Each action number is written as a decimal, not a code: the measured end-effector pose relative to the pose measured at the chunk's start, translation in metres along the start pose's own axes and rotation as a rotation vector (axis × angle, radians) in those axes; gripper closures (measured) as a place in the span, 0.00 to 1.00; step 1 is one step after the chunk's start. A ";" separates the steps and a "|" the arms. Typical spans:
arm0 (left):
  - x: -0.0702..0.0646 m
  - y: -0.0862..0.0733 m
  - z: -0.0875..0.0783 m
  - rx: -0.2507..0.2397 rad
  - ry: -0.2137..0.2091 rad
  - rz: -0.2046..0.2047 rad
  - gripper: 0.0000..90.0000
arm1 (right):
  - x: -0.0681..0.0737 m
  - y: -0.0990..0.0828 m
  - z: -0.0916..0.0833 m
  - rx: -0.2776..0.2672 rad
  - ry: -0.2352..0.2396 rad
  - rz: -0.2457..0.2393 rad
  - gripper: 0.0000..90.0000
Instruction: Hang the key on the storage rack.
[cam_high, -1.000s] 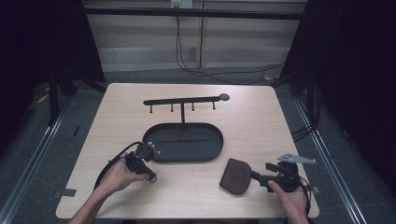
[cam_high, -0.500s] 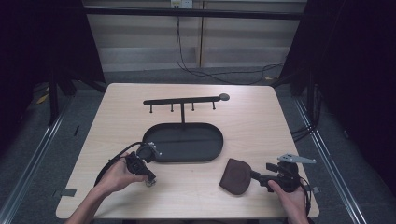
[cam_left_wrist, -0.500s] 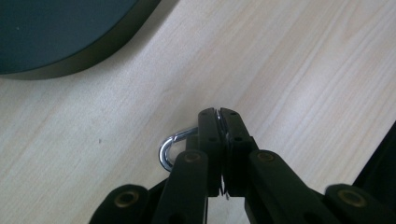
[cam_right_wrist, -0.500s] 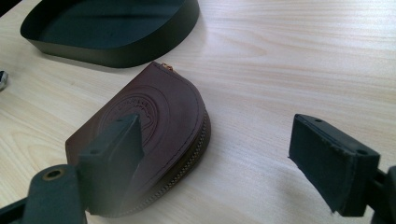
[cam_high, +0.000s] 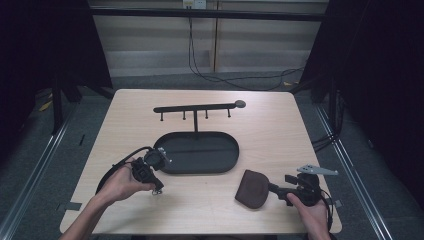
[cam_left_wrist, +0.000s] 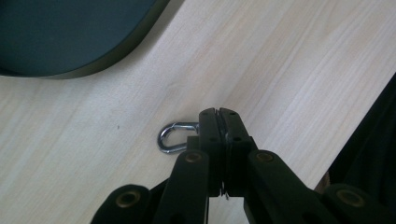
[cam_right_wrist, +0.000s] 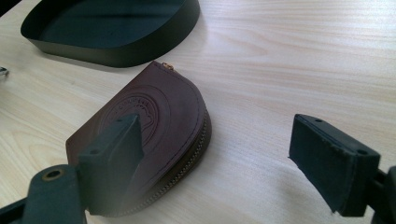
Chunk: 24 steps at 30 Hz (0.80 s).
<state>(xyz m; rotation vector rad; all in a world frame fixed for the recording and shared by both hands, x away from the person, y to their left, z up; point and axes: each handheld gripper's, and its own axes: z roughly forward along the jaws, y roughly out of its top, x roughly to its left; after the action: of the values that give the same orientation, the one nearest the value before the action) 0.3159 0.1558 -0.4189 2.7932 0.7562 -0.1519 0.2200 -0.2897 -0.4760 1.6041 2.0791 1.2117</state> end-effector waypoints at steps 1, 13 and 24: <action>0.001 0.000 -0.002 0.002 0.001 0.002 0.99 | 0.000 0.000 0.000 0.000 0.000 0.000 0.19; 0.000 0.002 -0.023 0.001 0.021 0.039 0.99 | 0.000 0.000 0.001 0.001 0.001 0.002 0.19; 0.008 0.011 -0.043 -0.009 0.012 0.021 0.99 | 0.000 0.000 0.001 0.002 0.000 0.002 0.19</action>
<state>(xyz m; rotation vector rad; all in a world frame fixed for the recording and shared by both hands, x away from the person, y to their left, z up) 0.3299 0.1611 -0.3765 2.7950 0.7278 -0.1272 0.2205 -0.2896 -0.4763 1.6071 2.0799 1.2112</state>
